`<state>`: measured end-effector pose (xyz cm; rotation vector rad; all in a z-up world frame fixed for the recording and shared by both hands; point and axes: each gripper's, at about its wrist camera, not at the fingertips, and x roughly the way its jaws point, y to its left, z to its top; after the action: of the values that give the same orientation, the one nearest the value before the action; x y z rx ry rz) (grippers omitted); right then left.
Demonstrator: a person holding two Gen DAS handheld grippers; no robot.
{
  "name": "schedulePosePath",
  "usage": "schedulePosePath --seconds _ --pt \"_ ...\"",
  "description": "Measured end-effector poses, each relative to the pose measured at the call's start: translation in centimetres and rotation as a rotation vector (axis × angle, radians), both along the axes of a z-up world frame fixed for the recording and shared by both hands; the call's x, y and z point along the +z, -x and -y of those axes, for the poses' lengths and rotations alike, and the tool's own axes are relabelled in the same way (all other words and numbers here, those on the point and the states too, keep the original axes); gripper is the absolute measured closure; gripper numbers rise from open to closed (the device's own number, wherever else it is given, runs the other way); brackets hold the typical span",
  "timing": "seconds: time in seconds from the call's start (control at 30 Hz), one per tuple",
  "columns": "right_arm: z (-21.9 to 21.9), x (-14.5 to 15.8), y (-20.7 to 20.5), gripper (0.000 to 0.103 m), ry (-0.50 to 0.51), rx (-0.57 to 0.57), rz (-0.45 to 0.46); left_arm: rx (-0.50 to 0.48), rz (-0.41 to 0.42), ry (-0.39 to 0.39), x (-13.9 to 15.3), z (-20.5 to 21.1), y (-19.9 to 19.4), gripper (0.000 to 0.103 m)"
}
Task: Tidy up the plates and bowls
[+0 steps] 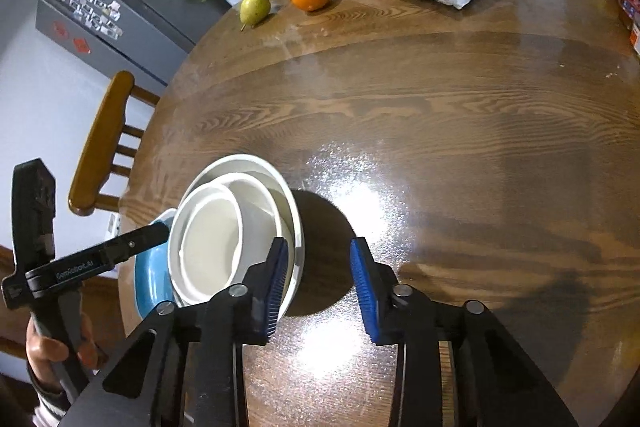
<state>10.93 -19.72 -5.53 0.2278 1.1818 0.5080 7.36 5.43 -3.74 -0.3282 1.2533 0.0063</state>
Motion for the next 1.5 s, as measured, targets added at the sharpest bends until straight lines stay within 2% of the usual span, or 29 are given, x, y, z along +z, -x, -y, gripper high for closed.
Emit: schedulePosePath --seconds 0.13,0.4,0.67,0.93,1.1,1.17,1.2,1.27,1.37,1.5 --pt "-0.2 -0.2 -0.1 0.075 0.015 0.007 -0.006 -0.014 -0.011 -0.009 -0.3 0.2 -0.1 0.051" --pt "-1.3 -0.1 0.0 0.077 0.069 0.044 -0.002 -0.022 -0.028 -0.04 -0.3 0.7 -0.8 0.051" --pt "-1.6 -0.4 -0.3 0.078 0.074 0.053 -0.009 -0.048 -0.051 -0.086 -1.1 1.5 -0.9 0.052" --pt "-1.8 -1.1 -0.3 0.079 0.066 0.041 -0.026 -0.068 -0.049 -0.105 -1.3 2.6 -1.0 0.073" --pt "-1.6 -1.4 -0.3 0.079 0.044 0.035 -0.042 -0.092 -0.018 -0.132 -1.1 3.8 -0.7 0.095" --pt "-1.6 -1.5 -0.2 0.079 0.03 0.029 -0.045 -0.094 -0.01 -0.132 -1.1 4.0 -0.7 0.1" --pt "-1.5 -1.5 -0.2 0.079 0.027 0.027 -0.045 -0.093 -0.005 -0.138 -1.1 4.1 -0.7 0.101" --pt "-1.4 -1.6 -0.1 0.087 0.013 0.025 -0.04 -0.09 0.006 -0.153 -1.2 4.3 -0.6 0.101" --pt "-1.6 -1.4 0.2 0.093 -0.004 0.026 -0.025 -0.085 0.017 -0.156 -1.2 4.2 -0.5 0.101" --pt "-1.8 -1.4 0.4 0.093 -0.005 0.014 -0.015 -0.08 0.029 -0.149 -1.1 4.0 -0.1 0.101"
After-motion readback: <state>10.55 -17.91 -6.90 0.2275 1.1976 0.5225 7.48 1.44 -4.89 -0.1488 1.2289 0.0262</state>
